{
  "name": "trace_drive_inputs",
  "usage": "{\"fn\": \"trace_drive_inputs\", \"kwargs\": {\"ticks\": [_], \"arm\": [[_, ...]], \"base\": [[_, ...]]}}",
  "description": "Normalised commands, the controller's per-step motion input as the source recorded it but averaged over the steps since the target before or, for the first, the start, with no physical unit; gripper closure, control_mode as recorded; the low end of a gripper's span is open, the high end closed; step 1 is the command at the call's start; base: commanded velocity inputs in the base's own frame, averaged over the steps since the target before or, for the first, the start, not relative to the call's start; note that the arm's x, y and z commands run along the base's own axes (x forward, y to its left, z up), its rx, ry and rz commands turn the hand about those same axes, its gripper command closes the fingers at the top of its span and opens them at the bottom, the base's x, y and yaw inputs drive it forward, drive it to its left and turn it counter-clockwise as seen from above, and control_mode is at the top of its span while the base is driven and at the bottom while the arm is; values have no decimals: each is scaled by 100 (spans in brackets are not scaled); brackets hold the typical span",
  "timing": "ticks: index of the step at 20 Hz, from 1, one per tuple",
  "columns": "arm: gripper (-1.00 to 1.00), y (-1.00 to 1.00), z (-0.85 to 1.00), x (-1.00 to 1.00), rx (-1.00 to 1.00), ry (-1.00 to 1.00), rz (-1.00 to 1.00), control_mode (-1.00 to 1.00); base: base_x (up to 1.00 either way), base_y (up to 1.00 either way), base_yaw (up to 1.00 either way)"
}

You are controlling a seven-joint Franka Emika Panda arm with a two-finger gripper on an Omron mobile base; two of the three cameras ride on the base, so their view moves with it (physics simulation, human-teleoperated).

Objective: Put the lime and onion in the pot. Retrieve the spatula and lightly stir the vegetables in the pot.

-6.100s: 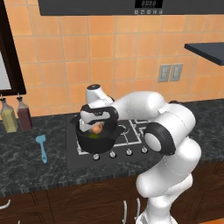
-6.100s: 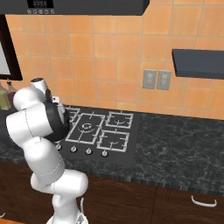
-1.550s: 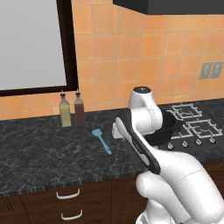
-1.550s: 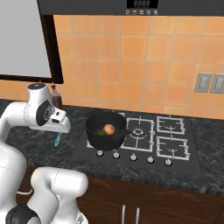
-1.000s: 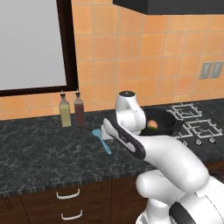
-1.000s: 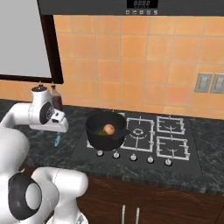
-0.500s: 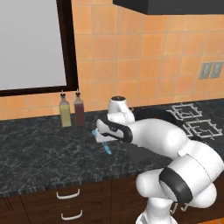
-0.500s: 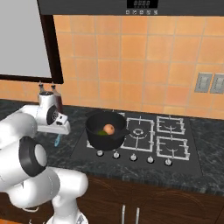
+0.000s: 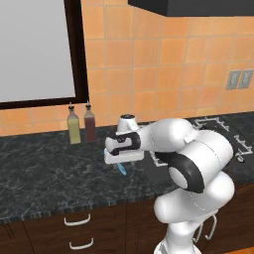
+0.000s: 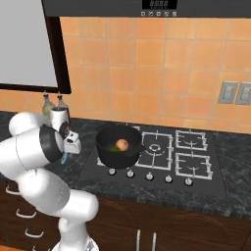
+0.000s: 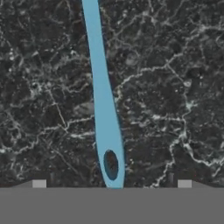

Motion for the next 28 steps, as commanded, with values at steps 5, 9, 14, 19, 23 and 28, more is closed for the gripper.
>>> {"fn": "trace_drive_inputs", "kwargs": {"ticks": [5,9,14,19,23,28], "arm": [[-100,7,-32,26,0,6,0,-100],[-100,5,-31,21,0,4,0,-100],[-100,8,-30,21,0,3,0,-100],[-100,2,-29,0,0,0,0,-100],[-100,0,-39,-47,0,-4,0,-100],[-100,0,-32,-36,0,0,0,-100]], "base": [[0,0,0],[0,0,0],[0,0,0],[0,0,0],[0,0,0],[0,0,0]]}}
